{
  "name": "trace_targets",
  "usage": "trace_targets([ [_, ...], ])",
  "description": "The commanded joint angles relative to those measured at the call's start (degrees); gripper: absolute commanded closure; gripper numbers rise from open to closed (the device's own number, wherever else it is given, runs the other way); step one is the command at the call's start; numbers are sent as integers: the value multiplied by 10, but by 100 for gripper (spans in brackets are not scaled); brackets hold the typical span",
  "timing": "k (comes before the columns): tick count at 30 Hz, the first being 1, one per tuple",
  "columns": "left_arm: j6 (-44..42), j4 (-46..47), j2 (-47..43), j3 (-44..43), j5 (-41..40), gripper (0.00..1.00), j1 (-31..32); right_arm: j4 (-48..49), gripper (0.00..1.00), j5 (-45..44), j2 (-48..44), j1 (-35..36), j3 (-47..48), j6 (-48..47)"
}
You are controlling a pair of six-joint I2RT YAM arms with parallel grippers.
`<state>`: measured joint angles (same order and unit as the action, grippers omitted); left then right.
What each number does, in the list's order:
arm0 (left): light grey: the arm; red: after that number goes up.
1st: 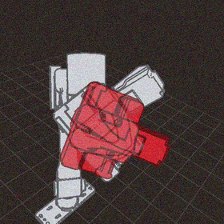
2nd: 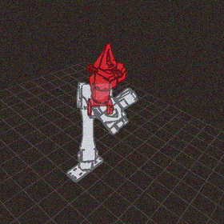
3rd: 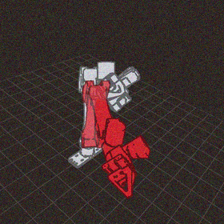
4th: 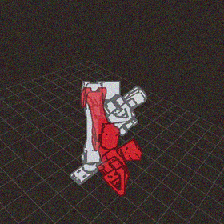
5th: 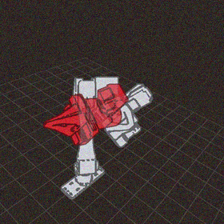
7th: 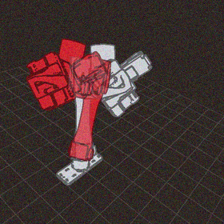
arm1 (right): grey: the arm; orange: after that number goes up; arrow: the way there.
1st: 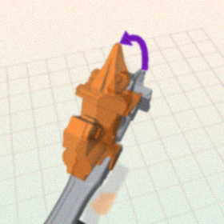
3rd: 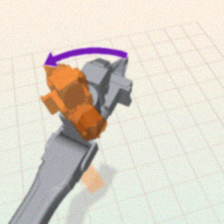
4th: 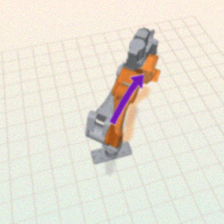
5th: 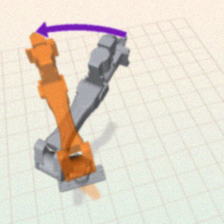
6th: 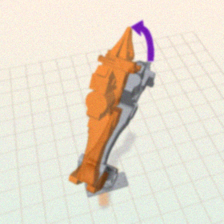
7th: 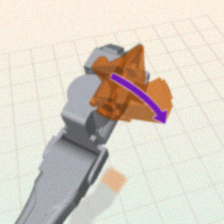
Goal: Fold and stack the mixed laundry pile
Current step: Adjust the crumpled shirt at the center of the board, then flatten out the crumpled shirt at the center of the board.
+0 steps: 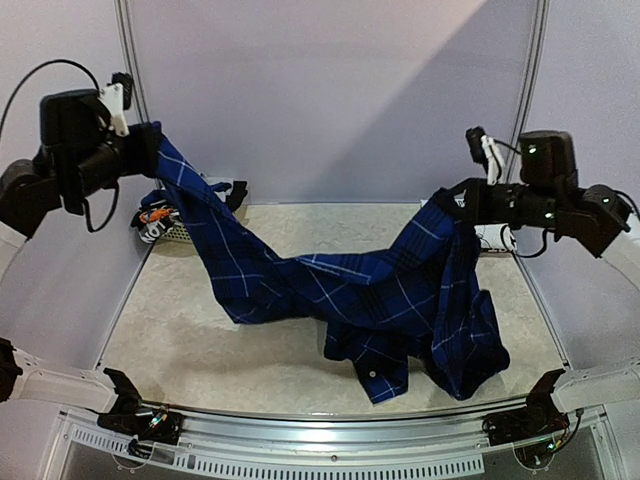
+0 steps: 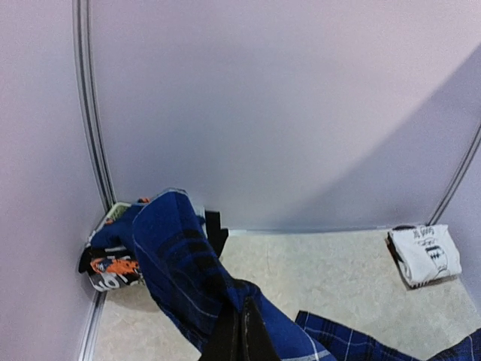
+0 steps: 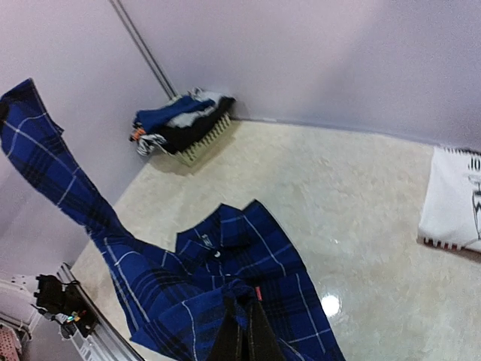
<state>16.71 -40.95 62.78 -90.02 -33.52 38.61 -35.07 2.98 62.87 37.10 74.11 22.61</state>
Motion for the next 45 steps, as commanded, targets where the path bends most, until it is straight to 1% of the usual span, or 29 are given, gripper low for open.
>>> trace_targets([
  [1, -56, -42, 1, -97, -29, 100, -3, -19, 100, 72, -24, -2, 87, -47],
  [3, -74, -41, 4, -157, -26, 100, -3, -20, 100, 98, -25, -2, 128, -58],
  [7, -116, -24, 11, -243, -7, 100, -3, -28, 100, 134, -16, -2, 217, -65],
  [13, -192, 33, 25, -362, 83, 100, -3, -4, 100, 210, -11, -1, 306, -58],
  [18, -238, 112, 22, -419, 151, 100, -3, 7, 100, 220, -10, -2, 343, -41],
  [20, -249, 129, 28, -442, 190, 100, -3, 2, 100, 175, -12, -1, 341, -21],
  [22, -263, 131, 40, -448, 212, 100, -2, -16, 100, 89, -11, -2, 323, 3],
  [23, -273, 125, 51, -443, 207, 100, -3, -24, 100, 36, -10, -2, 301, 12],
  [26, -316, 106, 99, -403, 160, 100, -3, -45, 100, -119, 4, -2, 211, 38],
  [28, -351, 97, 145, -368, 124, 100, -4, -40, 100, -182, 24, -3, 147, 44],
  [29, -364, 93, 172, -348, 106, 100, -6, -34, 100, -200, 41, -6, 114, 52],
  [30, -370, 90, 200, -327, 102, 100, -13, -23, 100, -207, 53, -12, 84, 57],
  [32, -367, 83, 259, -288, 118, 100, -35, 11, 100, -177, 82, -49, 24, 74],
  [34, -352, 82, 333, -255, 158, 100, -60, 46, 100, -137, 129, -87, -22, 91],
  [36, -340, 88, 406, -244, 195, 100, -79, 69, 100, -121, 183, -112, -41, 92],
  [38, -336, 84, 493, -269, 211, 100, -90, 86, 100, -93, 233, -131, -44, 85],
  [41, -324, 50, 602, -348, 217, 100, -99, 101, 100, -56, 305, -145, -35, 68],
  [43, -322, 50, 642, -376, 214, 100, -99, 107, 100, -50, 329, -147, -28, 56],
  [45, -322, 68, 653, -381, 213, 100, -99, 106, 100, -47, 341, -148, -19, 47],
])
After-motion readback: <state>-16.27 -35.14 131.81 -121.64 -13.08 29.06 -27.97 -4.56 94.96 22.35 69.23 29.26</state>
